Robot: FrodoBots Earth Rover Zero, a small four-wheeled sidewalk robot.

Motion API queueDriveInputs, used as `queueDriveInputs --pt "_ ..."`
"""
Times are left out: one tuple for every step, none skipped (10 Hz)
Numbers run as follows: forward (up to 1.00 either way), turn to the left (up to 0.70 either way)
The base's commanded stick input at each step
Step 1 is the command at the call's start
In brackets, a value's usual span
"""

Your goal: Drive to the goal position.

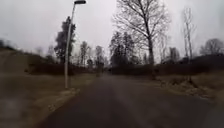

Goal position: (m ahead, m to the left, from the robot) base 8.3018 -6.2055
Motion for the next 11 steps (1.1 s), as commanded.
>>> queueDriveInputs --pt "0.68 0.0" --pt "0.68 0.0" --pt "0.68 0.0" --pt "0.68 0.0" --pt "0.68 0.0" --pt "0.68 0.0" --pt "0.68 0.0" --pt "0.68 0.0" --pt "0.68 0.0" --pt "0.68 0.0" --pt "0.68 0.0"
